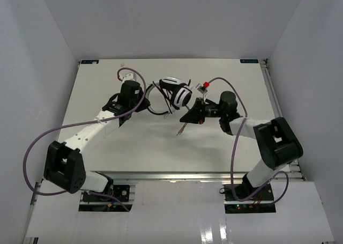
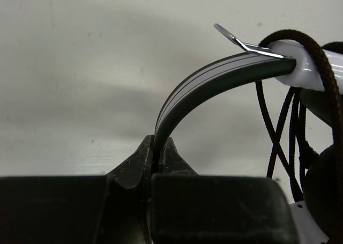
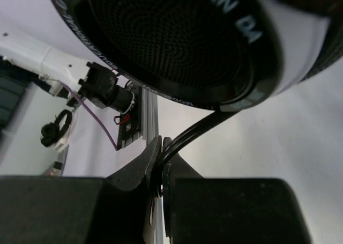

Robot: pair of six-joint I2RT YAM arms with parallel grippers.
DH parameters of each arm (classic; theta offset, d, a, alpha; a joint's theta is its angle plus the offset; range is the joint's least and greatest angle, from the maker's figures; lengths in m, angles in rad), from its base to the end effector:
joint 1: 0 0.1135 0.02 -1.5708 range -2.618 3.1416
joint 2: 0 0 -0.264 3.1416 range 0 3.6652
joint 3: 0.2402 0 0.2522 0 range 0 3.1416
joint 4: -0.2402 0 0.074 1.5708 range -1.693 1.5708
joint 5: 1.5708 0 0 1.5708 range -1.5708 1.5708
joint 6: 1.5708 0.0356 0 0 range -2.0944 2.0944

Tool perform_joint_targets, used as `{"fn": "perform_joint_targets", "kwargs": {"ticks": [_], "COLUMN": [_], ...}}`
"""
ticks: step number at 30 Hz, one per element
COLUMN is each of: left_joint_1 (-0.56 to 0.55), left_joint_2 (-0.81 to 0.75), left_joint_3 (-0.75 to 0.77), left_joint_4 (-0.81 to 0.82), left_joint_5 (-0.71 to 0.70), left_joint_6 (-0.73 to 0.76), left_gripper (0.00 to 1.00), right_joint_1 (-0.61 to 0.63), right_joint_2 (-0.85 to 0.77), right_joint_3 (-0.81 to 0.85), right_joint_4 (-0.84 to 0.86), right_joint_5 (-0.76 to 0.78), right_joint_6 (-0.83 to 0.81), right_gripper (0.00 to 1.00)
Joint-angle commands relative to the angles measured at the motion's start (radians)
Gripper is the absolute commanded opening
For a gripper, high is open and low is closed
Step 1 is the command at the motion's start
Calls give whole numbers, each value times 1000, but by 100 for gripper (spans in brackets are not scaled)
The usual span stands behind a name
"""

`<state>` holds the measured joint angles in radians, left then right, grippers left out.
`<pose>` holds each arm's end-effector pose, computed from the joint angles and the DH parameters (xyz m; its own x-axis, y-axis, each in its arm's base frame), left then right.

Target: Wrap the headphones

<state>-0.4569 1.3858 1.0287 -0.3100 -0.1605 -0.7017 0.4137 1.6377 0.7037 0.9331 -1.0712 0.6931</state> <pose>0.2786 -0.1306 0.2761 -0.6325 -0.3991 -0.6638 -0.1118 0.8951 -0.4316 0.2828 0.1583 0.2156 -0.6372 0.0545 -0.7688 -0.7659 0.0662 0.6395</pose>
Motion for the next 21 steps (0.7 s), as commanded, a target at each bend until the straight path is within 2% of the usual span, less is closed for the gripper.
{"fn": "perform_joint_targets", "kwargs": {"ticks": [1,4,6,14,17,18,19,20,21], "left_joint_1": [22,29,29,29,29,29,29,29,29], "left_joint_2": [62,125,186,331,344,344,342,340,328], "left_joint_3": [6,20,34,80,92,93,94,94,93], "left_joint_4": [60,23,-6,-110,-124,-126,-126,-126,-125], "left_joint_5": [-71,-46,-27,20,32,38,53,54,69], "left_joint_6": [-225,-271,-289,-306,-291,-288,-284,-276,-262], "left_gripper": [0,0,0,0,0,3,15,17,41], "right_joint_1": [10,35,45,54,51,51,48,46,42], "right_joint_2": [134,230,291,354,360,356,349,338,316], "right_joint_3": [127,210,231,272,300,311,313,313,314], "right_joint_4": [-216,-411,-430,-535,-614,-645,-663,-681,-717], "right_joint_5": [172,239,244,266,261,261,268,271,282], "right_joint_6": [-14,-96,-108,-226,-321,-362,-403,-406,-441], "right_gripper": [8,8,8,24,34,37,39,43,52]}}
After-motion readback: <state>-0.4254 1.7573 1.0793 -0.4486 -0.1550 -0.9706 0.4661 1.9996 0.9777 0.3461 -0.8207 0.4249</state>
